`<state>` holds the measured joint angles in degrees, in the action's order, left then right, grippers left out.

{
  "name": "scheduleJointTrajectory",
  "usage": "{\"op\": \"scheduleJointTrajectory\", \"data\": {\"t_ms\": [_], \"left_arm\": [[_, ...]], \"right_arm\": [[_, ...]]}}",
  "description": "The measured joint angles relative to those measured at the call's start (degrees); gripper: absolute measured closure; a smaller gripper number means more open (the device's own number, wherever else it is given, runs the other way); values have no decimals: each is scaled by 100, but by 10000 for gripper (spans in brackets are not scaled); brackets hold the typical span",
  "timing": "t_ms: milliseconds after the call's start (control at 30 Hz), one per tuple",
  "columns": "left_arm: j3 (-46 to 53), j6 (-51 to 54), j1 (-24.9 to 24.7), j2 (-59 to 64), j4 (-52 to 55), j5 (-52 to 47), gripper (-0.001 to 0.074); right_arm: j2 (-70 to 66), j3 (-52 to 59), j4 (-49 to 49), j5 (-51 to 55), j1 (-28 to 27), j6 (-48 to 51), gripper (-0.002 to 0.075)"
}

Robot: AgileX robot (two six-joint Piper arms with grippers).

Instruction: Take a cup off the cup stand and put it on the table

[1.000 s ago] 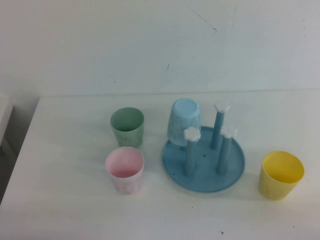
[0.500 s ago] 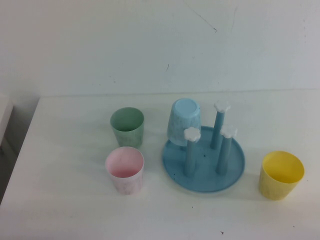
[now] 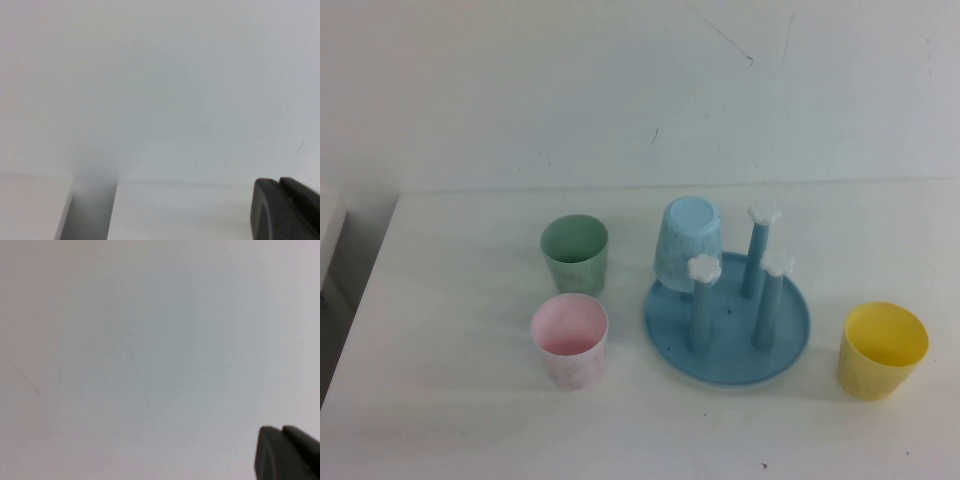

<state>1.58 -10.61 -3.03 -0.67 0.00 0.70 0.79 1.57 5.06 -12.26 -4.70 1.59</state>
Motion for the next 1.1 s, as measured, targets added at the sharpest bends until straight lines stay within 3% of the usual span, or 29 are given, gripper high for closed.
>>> {"op": "scheduleJointTrajectory", "data": {"t_ms": [300,567,733,900,1100], "left_arm": [[0,0,0,0,0,2046,738],[0,0,0,0,0,2629,738],[-35,-288,0,0,0,2328,738],[-937,-549,0,0,0,349,738],[-2205,-593,0,687,-89,-1390,738]], "right_arm": [[0,0,34,-2117,0,0,729],[0,0,34,-2407,0,-128,729],[0,-682,83,-822,0,-253,729],[-63,-1814,245,1411,0,-241,729],[-926,-2291,225,2804,0,-228,729]]}}
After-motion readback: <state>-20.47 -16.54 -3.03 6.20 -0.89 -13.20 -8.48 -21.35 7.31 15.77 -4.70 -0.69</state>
